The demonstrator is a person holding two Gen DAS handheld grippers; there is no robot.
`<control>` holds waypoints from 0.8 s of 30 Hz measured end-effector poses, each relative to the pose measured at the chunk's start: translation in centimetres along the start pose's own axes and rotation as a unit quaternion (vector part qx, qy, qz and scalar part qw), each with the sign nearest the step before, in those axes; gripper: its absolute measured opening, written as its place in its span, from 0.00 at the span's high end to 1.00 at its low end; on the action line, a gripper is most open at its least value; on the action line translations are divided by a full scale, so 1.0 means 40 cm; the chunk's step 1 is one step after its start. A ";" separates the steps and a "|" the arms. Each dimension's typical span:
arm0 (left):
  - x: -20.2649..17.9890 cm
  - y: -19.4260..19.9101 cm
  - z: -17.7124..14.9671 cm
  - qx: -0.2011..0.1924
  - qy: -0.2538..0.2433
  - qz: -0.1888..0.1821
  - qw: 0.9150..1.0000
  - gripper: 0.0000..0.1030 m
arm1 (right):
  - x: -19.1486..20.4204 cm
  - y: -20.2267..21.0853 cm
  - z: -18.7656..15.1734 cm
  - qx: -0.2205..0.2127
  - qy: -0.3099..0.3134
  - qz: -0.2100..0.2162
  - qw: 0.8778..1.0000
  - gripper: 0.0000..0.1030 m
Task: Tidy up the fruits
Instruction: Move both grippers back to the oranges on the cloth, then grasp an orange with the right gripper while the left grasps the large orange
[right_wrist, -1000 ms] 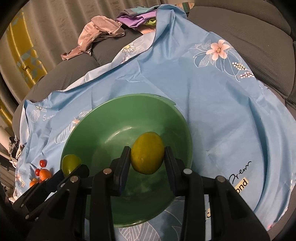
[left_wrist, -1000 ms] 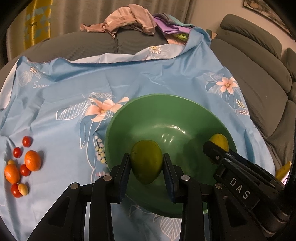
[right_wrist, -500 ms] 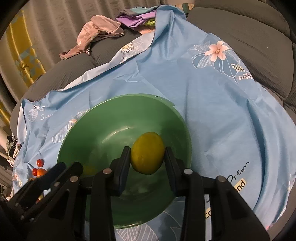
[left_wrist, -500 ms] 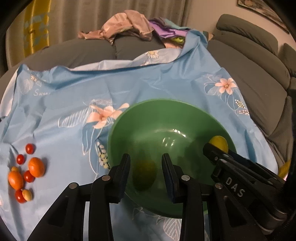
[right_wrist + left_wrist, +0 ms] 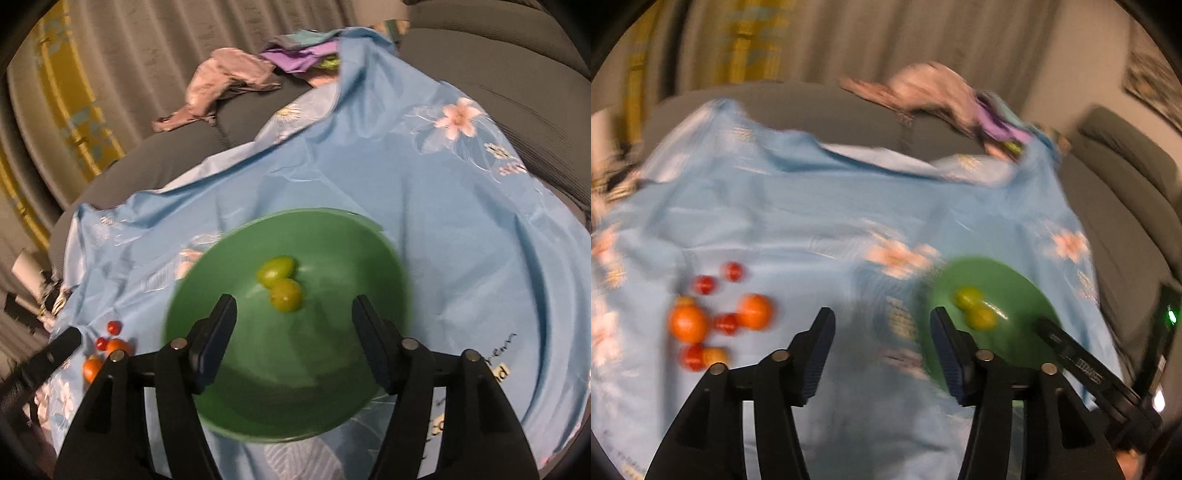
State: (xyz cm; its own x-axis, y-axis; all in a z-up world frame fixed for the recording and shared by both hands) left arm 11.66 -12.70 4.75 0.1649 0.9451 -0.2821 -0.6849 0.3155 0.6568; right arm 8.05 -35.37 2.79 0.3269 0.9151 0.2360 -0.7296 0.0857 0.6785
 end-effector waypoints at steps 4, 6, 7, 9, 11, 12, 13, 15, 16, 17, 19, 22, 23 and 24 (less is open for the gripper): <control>0.145 0.056 0.037 -0.033 0.061 0.064 0.996 0.41 | 0.080 0.012 -0.008 0.001 0.022 0.047 0.999 0.29; 0.212 0.075 0.042 -0.039 0.089 0.078 0.992 0.41 | 0.127 0.018 -0.015 0.005 0.036 0.075 0.997 0.28; 0.235 0.077 0.041 -0.038 0.097 0.083 0.991 0.41 | 0.151 0.023 -0.021 0.006 0.042 0.089 0.995 0.28; 0.279 0.078 0.037 -0.032 0.113 0.100 0.988 0.41 | 0.202 0.028 -0.033 0.014 0.055 0.117 0.991 0.28; 0.312 0.077 0.018 -0.023 0.130 0.110 0.985 0.41 | 0.259 0.025 -0.047 0.026 0.071 0.141 0.987 0.28; 0.329 0.074 -0.004 -0.017 0.140 0.105 0.984 0.41 | 0.283 0.019 -0.054 0.035 0.079 0.150 0.985 0.27; 0.341 0.061 -0.025 -0.005 0.147 0.098 0.984 0.41 | 0.326 0.007 -0.063 0.048 0.092 0.164 0.981 0.27; 0.365 0.025 -0.057 0.029 0.149 0.101 0.983 0.41 | 0.386 -0.017 -0.076 0.064 0.109 0.180 0.976 0.27; 0.384 0.008 -0.066 0.043 0.150 0.119 0.981 0.41 | 0.430 -0.042 -0.090 0.082 0.119 0.187 0.972 0.27; 0.401 0.001 -0.068 0.042 0.154 0.131 0.979 0.41 | 0.461 -0.063 -0.105 0.100 0.127 0.193 0.968 0.27; 0.434 -0.018 -0.067 0.035 0.168 0.142 0.975 0.41 | 0.537 -0.110 -0.148 0.140 0.155 0.211 0.955 0.29; 0.464 -0.050 -0.089 0.056 0.199 0.134 0.969 0.41 | 0.621 -0.184 -0.201 0.190 0.177 0.219 0.941 0.42; 0.472 -0.056 -0.089 0.056 0.202 0.128 0.969 0.42 | 0.639 -0.216 -0.215 0.207 0.171 0.216 0.939 0.45; 0.476 -0.064 -0.086 0.059 0.203 0.125 0.969 0.46 | 0.648 -0.235 -0.225 0.217 0.163 0.217 0.938 0.49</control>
State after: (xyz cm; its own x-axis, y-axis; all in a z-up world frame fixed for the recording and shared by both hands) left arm 14.10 4.18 -4.72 -0.3047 0.8896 -0.3402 -0.5784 0.1110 0.8082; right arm 17.97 -8.92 -3.75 -0.1970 0.9049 0.3774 -0.4157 -0.4257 0.8037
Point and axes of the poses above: each gripper's, at about its wrist camera, not at the fingertips, and y roughly against the way its jaws point, x to its left, z to its top, the point moved 10 cm from there along -y, roughly the way its jaws point, and after that the axes turned 2 degrees about -z, right-handed, at the moved point
